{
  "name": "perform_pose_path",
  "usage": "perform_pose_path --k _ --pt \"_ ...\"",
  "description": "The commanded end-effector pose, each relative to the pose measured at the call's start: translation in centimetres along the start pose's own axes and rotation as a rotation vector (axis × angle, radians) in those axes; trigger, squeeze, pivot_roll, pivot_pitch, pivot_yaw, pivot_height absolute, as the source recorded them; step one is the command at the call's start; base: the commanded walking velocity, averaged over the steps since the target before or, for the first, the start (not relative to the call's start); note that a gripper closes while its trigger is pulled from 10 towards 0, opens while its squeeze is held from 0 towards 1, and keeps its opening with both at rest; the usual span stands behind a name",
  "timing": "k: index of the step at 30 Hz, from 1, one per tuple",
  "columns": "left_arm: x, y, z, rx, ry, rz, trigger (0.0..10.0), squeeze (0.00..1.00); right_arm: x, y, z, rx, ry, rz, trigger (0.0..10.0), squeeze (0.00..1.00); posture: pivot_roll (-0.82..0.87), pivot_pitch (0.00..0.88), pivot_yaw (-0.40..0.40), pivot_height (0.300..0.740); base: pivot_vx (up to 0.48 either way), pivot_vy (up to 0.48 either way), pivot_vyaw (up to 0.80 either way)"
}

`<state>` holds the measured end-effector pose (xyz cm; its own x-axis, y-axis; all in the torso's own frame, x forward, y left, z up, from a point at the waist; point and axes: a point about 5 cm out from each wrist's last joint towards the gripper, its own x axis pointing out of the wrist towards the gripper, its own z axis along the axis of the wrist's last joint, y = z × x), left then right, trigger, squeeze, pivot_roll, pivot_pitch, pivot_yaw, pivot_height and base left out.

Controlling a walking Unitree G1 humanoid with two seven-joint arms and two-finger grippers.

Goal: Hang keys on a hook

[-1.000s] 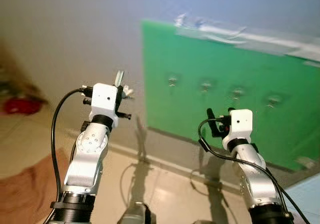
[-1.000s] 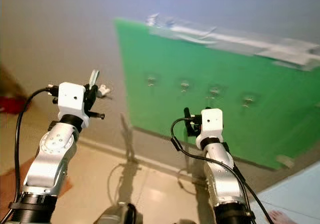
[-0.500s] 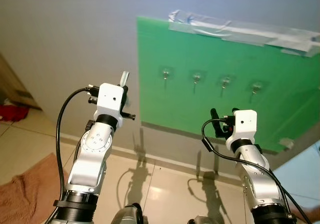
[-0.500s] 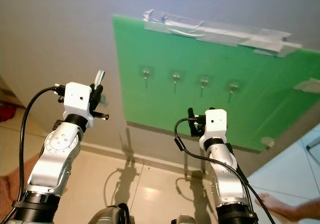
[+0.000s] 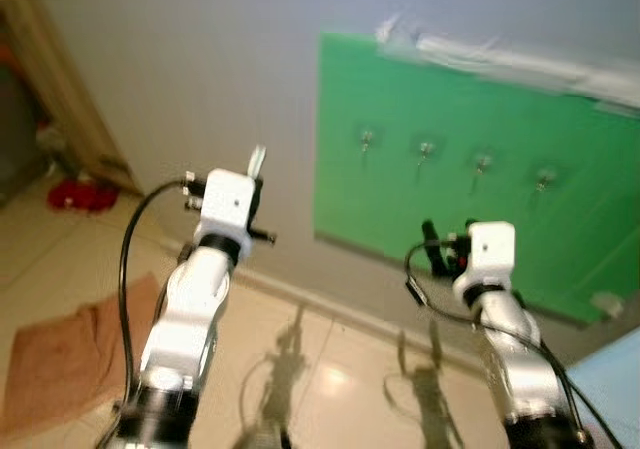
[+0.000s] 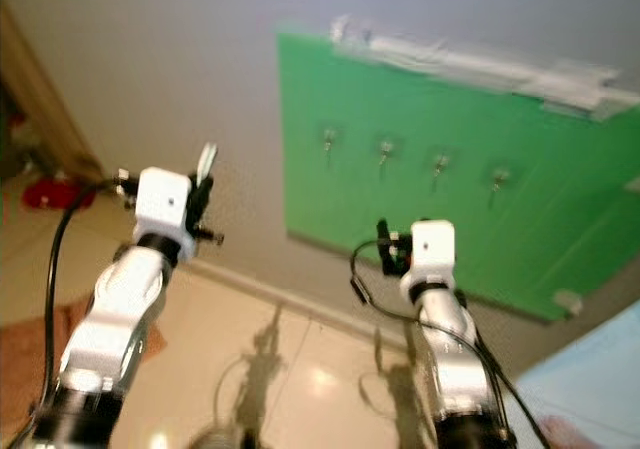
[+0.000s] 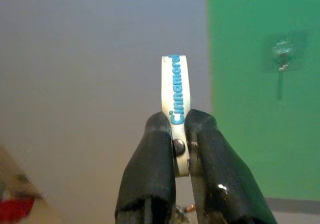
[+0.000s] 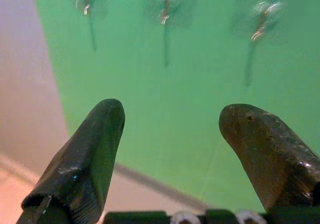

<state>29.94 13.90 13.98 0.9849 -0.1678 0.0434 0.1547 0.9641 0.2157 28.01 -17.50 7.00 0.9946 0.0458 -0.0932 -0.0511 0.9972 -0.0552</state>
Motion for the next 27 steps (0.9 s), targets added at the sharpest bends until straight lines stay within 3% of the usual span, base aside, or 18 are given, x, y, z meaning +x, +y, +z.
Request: perform_pose_path --k 1,7,16,27 --pt "-0.06 0.06 0.13 0.003 -0.007 -0.009 0.0 0.0 0.09 0.1 0.33 0.002 -0.017 0.004 10.0 0.15 -0.08 0.053 0.008 0.74 0.0 0.0 0.0" --pt "-0.16 0.14 0.06 0.008 -0.004 -0.008 0.0 0.0 0.08 0.28 0.4 -0.014 -0.022 0.014 10.0 0.16 -0.08 0.058 0.009 0.74 0.0 0.0 0.0" --pt "-0.18 0.24 0.03 0.004 -0.001 -0.006 0.0 0.0 0.09 0.12 0.3 -0.005 -0.018 -0.004 10.0 0.15 -0.08 0.066 0.009 0.74 0.0 0.0 -0.72" --pt "-0.26 0.36 0.04 0.015 -0.004 -0.001 0.0 0.0 0.14 0.18 0.3 -0.013 -0.018 0.001 10.0 0.15 -0.08 0.066 0.009 0.74 0.0 0.0 0.0"
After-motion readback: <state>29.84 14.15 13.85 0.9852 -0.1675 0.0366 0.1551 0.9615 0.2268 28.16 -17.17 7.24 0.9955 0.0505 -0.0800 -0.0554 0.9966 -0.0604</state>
